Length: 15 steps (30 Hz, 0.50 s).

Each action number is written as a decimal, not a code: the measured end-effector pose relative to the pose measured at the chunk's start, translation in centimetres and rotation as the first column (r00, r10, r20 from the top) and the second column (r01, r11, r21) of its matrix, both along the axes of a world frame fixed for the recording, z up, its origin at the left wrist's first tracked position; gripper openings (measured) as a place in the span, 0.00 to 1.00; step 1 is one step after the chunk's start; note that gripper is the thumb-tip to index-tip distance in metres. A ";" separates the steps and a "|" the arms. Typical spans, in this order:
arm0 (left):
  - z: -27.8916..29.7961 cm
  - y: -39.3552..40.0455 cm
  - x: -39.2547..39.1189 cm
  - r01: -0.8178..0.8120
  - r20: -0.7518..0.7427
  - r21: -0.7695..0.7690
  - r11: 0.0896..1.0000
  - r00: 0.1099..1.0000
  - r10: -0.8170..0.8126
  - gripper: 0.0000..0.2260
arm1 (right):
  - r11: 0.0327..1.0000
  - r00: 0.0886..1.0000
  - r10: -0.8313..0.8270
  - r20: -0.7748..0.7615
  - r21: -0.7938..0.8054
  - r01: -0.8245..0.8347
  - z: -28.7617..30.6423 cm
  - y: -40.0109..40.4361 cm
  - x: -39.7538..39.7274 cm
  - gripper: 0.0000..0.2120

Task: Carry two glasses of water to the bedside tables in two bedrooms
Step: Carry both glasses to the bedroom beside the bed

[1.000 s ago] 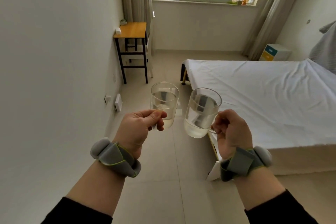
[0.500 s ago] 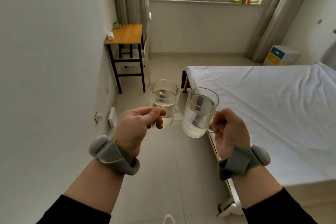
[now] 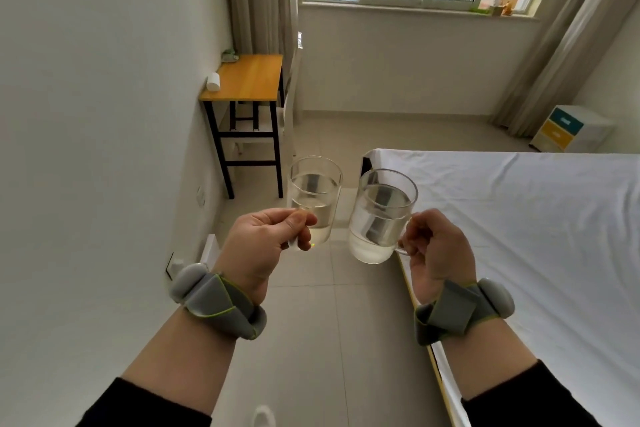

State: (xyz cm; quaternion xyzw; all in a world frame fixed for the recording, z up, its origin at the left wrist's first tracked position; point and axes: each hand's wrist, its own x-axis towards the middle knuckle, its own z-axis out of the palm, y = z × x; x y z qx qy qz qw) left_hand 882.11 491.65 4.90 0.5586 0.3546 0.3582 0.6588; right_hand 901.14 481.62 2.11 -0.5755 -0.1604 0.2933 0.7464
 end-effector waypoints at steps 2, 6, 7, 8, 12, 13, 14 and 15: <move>-0.4 3.9 1.6 0.014 0.012 -0.001 1.000 1.000 -0.014 0.10 | 1.000 1.000 -0.019 -0.001 0.006 0.019 -0.3 3.7 1.5 0.08; -0.3 11.2 4.5 0.060 0.000 0.028 0.998 0.998 -0.060 0.10 | 0.998 0.998 -0.057 -0.021 0.026 0.058 -0.4 10.3 4.2 0.10; -0.1 13.2 5.3 0.067 -0.004 0.029 0.997 0.998 -0.067 0.10 | 0.997 0.997 -0.073 -0.031 0.023 0.074 -0.3 12.1 4.9 0.11; 0.1 15.2 6.2 0.076 -0.003 0.024 0.997 0.997 -0.076 0.10 | 0.996 0.995 -0.089 -0.045 0.027 0.090 -0.2 13.8 5.5 0.12; 0.4 20.8 9.1 0.112 -0.017 0.056 0.992 0.994 -0.111 0.10 | 0.990 0.990 -0.129 -0.062 0.043 0.132 -0.2 18.7 7.6 0.09; 0.2 22.2 9.8 0.121 -0.021 0.062 0.991 0.993 -0.119 0.10 | 0.989 0.988 -0.137 -0.070 0.043 0.140 -0.4 19.8 8.3 0.09; 0.2 23.6 10.7 0.126 -0.027 0.060 0.990 0.992 -0.125 0.10 | 0.988 0.986 -0.147 -0.082 0.040 0.151 -0.5 21.0 9.0 0.10; 0.2 24.9 11.6 0.133 -0.033 0.053 0.990 0.991 -0.132 0.11 | 0.986 0.983 -0.155 -0.095 0.040 0.159 -0.6 22.1 9.7 0.10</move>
